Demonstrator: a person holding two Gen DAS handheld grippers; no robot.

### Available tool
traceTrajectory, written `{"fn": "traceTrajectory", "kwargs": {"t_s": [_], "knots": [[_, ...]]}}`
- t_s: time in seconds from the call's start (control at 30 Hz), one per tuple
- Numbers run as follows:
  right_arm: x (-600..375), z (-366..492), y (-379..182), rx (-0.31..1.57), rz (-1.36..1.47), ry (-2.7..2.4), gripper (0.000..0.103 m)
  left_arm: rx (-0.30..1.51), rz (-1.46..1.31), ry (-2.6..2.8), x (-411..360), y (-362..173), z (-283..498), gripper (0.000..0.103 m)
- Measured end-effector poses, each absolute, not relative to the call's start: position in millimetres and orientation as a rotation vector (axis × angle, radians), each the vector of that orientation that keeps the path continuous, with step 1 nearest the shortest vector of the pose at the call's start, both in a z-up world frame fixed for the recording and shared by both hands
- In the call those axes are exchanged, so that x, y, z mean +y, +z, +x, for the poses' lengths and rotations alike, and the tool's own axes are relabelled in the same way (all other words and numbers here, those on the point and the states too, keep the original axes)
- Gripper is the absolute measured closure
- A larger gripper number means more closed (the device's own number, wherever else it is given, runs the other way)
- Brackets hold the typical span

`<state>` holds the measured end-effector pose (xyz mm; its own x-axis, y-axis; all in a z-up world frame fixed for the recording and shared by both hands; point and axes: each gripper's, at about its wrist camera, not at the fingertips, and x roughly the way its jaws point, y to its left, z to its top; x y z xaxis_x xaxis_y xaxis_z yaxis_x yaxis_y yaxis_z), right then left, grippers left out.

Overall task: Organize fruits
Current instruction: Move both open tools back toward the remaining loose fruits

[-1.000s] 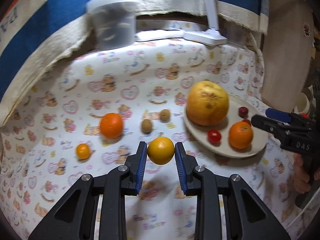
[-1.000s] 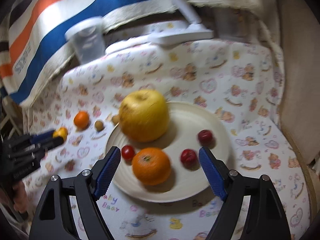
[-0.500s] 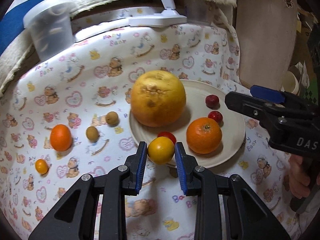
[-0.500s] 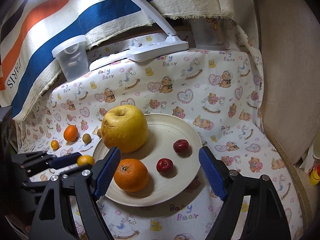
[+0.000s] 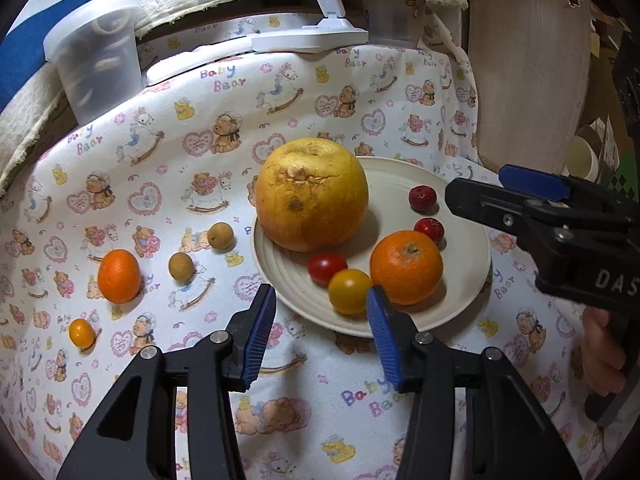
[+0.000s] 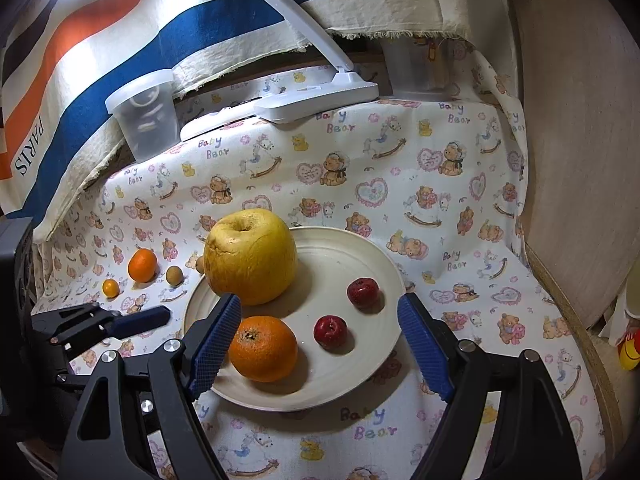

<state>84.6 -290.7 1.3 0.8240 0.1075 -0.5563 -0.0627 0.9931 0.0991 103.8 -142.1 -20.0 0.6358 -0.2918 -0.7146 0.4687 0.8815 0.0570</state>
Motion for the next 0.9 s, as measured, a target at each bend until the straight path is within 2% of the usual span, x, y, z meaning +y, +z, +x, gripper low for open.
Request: {"fn": "traceTrajectory", "kwargs": {"t_s": [0.2,0.27,0.43,0.9], "knots": [[-295.0,87.2,-0.5,0.595,0.09,0.082,0.021,0.719,0.261,-0.396,-127.1,-10.3,94.9,0.055],[-295.1,85.7,1.1,0.587,0.093,0.09,0.021,0.698,0.249,-0.378,-119.6,-4.7,91.8,0.048],[-290.6,79.4,6.3,0.552,0.075,0.102,0.021,0.657,0.207,-0.345,-101.0,9.0,84.7,0.041],[-284.9,78.9,5.3,0.531,0.057,0.118,0.021,0.591,0.157,-0.271,-59.1,32.0,70.8,0.034]]}}
